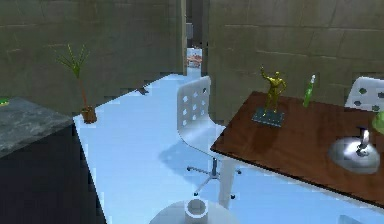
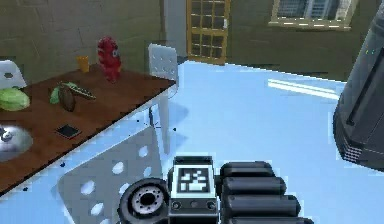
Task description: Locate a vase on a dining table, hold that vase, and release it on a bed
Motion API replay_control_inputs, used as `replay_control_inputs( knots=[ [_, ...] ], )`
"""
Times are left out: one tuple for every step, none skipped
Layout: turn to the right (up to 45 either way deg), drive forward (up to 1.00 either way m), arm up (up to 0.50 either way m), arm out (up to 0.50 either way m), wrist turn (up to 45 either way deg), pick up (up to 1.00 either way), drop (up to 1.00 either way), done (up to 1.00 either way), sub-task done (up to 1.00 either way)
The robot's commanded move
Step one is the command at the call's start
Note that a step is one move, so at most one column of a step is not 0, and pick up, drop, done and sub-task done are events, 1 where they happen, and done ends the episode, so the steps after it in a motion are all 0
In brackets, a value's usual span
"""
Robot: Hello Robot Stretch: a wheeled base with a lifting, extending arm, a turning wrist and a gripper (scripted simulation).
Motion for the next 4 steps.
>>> replay_control_inputs(
  knots=[
    [0.0,0.15,0.0,0.0,0.0,0.0,0.0,0.0,0.0],
    [-15.0,0.0,0.0,0.0,0.0,0.0,0.0,0.0,0.0],
    [0.0,1.0,0.0,0.0,0.0,0.0,0.0,0.0,0.0],
    [-12.0,0.0,0.0,0.0,0.0,0.0,0.0,0.0,0.0]
  ],
)
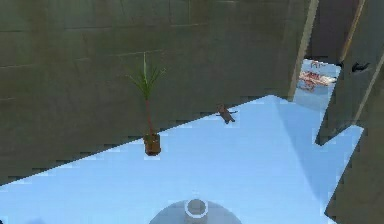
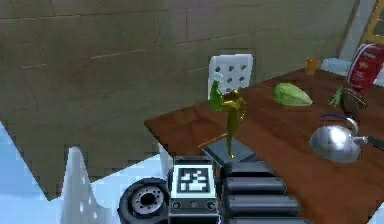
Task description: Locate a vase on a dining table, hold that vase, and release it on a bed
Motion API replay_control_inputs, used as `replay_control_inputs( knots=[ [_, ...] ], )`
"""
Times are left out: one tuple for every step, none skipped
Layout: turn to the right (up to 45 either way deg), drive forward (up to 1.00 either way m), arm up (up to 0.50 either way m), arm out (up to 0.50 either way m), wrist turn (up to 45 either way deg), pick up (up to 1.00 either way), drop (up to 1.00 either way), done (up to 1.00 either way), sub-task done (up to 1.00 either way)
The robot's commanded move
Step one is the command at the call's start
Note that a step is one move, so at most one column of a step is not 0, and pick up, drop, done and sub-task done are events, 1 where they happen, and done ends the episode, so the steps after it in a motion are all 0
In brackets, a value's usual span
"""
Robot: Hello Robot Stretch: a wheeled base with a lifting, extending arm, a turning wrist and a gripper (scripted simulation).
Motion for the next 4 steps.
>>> replay_control_inputs(
  knots=[
    [0.0,0.2,0.0,0.0,0.0,0.0,0.0,0.0,0.0],
    [-30.0,0.0,0.0,0.0,0.0,0.0,0.0,0.0,0.0],
    [0.0,0.25,0.0,0.0,0.0,0.0,0.0,0.0,0.0],
    [45.0,0.0,0.0,0.0,0.0,0.0,0.0,0.0,0.0]
  ],
)
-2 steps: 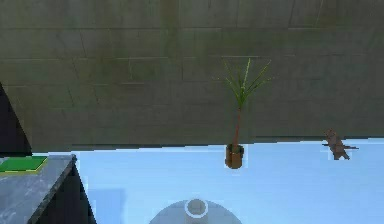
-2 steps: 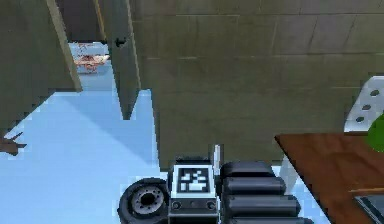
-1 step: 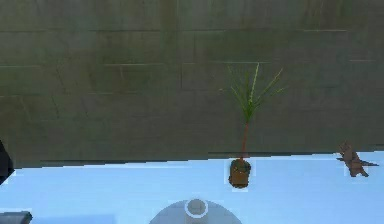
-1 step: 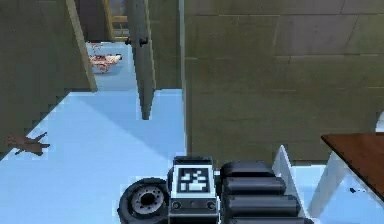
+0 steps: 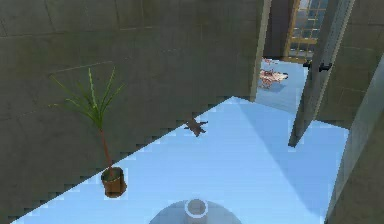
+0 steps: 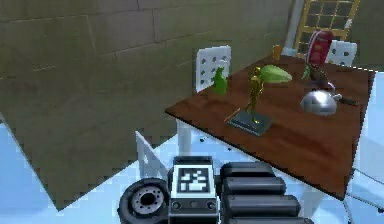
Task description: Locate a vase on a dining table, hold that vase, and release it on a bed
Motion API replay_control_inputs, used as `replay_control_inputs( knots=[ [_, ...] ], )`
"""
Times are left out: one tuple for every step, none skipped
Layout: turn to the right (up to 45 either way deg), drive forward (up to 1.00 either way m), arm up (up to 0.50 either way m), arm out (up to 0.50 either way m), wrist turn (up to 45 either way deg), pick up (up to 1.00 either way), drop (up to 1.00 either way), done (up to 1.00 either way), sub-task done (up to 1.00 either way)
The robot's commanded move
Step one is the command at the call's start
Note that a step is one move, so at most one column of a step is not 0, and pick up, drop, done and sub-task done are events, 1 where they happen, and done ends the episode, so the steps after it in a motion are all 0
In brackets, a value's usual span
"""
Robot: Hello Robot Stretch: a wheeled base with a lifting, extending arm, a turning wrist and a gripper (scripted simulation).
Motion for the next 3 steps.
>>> replay_control_inputs(
  knots=[
    [18.0,0.0,0.0,0.0,0.0,0.0,0.0,0.0,0.0],
    [0.0,1.0,0.0,0.0,0.0,0.0,0.0,0.0,0.0],
    [0.0,1.0,0.0,0.0,0.0,0.0,0.0,0.0,0.0]
  ],
)
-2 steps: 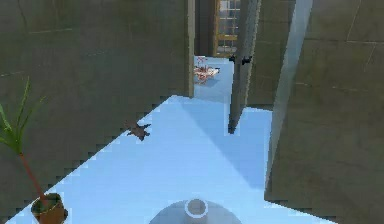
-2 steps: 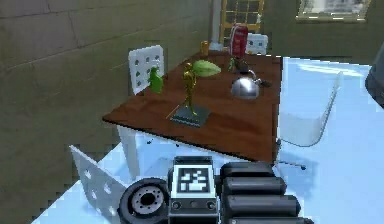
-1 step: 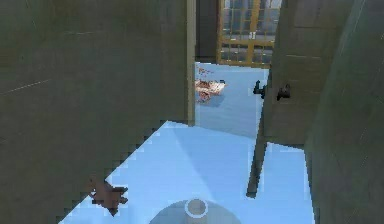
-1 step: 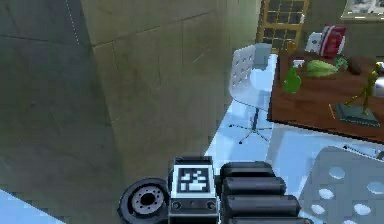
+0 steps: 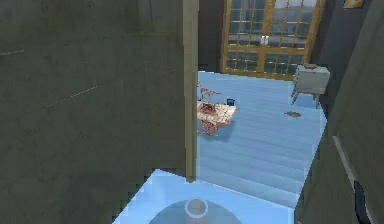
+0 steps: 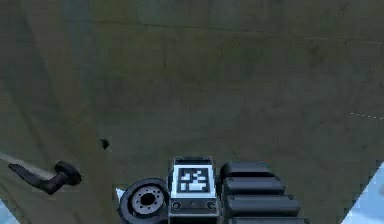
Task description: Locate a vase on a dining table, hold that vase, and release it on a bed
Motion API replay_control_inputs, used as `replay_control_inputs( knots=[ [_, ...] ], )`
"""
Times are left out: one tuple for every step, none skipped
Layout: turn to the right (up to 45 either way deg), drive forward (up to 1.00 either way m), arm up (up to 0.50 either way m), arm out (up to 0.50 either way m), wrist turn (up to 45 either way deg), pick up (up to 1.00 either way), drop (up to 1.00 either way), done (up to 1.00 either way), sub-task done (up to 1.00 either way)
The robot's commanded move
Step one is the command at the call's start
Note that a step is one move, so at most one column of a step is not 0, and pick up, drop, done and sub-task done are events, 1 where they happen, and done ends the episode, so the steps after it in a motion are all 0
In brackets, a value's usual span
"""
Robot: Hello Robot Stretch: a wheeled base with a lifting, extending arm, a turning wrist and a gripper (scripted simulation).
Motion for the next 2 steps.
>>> replay_control_inputs(
  knots=[
    [0.0,0.4,0.0,0.0,0.0,0.0,0.0,0.0,0.0],
    [27.0,0.0,0.0,0.0,0.0,0.0,0.0,0.0,0.0]
  ],
)
